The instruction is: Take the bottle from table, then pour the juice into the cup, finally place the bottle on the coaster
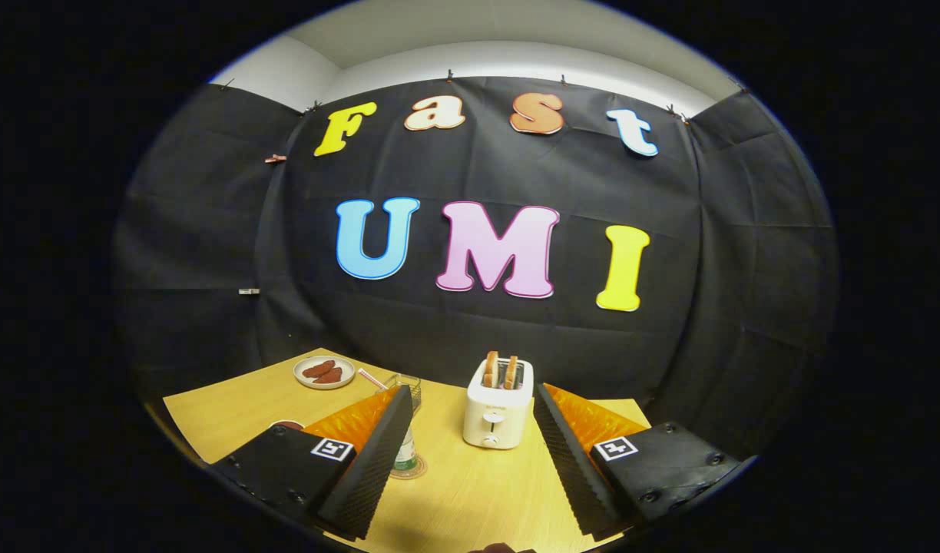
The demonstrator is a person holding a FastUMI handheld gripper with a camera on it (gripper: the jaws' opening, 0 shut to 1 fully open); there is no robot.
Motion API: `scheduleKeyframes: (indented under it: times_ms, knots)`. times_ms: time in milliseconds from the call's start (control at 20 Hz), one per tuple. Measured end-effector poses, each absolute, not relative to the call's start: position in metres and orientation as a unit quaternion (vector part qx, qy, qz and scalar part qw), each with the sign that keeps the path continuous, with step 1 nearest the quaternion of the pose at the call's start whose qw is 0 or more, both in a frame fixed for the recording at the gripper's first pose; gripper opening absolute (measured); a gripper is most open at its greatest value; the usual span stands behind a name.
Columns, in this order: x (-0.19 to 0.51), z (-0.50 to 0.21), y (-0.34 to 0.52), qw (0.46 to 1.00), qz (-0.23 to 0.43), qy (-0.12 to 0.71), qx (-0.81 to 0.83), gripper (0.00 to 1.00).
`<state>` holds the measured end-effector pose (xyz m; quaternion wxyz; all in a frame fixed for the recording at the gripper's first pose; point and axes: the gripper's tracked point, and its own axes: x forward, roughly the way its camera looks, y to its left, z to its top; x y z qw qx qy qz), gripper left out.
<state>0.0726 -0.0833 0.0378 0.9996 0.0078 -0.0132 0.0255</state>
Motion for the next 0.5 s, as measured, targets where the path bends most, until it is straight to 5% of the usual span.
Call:
scheduleKeyframes:
  times_ms: [500]
  knots:
    - [0.015,0.028,-0.089,1.0,-0.027,0.011,0.01,0.97]
